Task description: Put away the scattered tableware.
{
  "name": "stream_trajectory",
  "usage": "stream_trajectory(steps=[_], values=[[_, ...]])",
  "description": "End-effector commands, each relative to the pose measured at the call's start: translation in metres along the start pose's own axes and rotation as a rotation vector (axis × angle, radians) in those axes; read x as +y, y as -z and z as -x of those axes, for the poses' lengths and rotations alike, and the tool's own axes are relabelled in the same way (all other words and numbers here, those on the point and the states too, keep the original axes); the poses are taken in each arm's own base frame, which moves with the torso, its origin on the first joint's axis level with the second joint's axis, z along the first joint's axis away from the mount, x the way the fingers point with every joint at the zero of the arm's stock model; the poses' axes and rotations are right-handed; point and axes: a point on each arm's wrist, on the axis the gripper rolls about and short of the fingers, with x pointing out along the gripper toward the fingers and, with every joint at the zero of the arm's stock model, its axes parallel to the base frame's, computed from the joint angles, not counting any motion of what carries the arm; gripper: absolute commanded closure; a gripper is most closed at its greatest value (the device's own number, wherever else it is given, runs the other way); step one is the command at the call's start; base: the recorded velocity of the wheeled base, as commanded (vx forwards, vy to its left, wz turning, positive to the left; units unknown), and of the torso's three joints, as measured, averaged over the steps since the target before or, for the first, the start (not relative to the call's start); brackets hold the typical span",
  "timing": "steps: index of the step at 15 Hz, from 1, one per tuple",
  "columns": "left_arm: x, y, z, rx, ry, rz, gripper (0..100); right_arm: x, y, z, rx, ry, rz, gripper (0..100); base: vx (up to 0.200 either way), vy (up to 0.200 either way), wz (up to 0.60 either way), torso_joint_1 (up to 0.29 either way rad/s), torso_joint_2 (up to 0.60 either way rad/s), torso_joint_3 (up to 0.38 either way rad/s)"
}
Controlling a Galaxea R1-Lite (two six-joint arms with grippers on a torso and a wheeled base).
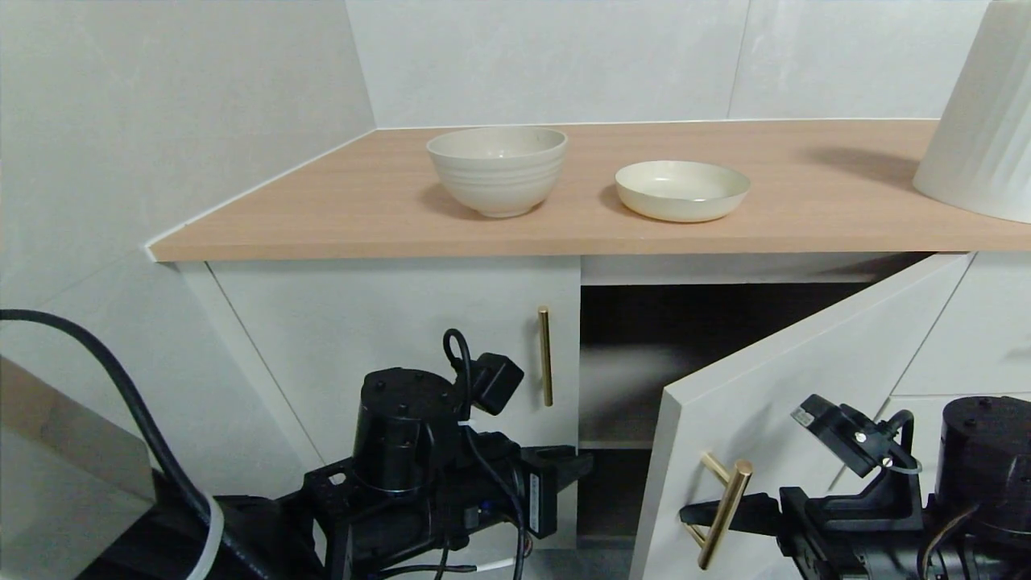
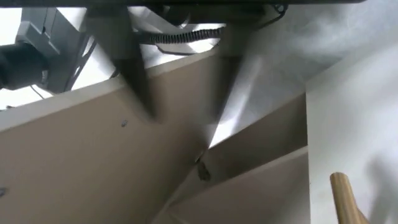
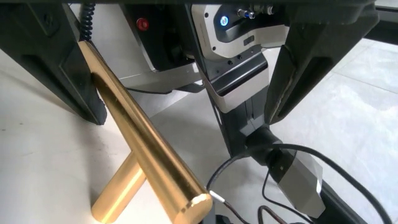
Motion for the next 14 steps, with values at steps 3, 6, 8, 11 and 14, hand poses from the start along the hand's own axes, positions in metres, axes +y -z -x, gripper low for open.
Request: stream_trajectory(steps=[3, 6, 8, 11, 14], values=[[-0.001, -0.006, -0.005, -0.031, -0.013, 0.016, 100, -0.005, 0.004, -0.003, 0.019, 0.009, -0.022, 0, 0.0, 0.0, 0.0, 0.0, 0.0, 0.0], [-0.007, -0.02, -0.006, -0.121, 0.01, 0.049, 100, -0.005, 0.004, -0.003, 0.021, 0.01, -0.024, 0, 0.0, 0.0, 0.0, 0.0, 0.0, 0.0], [-0.006, -0.02, -0.015, -0.112, 0.053, 0.041, 100, -0.006, 0.005, -0.004, 0.022, 0.011, -0.025, 0, 0.0, 0.0, 0.0, 0.0, 0.0, 0.0], [0.004, -0.009, -0.038, -0.06, 0.093, 0.039, 100, -0.004, 0.004, -0.003, 0.017, 0.01, -0.021, 0, 0.0, 0.0, 0.0, 0.0, 0.0, 0.0], [0.016, 0.004, -0.048, -0.086, 0.075, -0.186, 100, -0.004, 0.003, -0.003, 0.007, 0.029, -0.014, 0, 0.0, 0.0, 0.0, 0.0, 0.0, 0.0]])
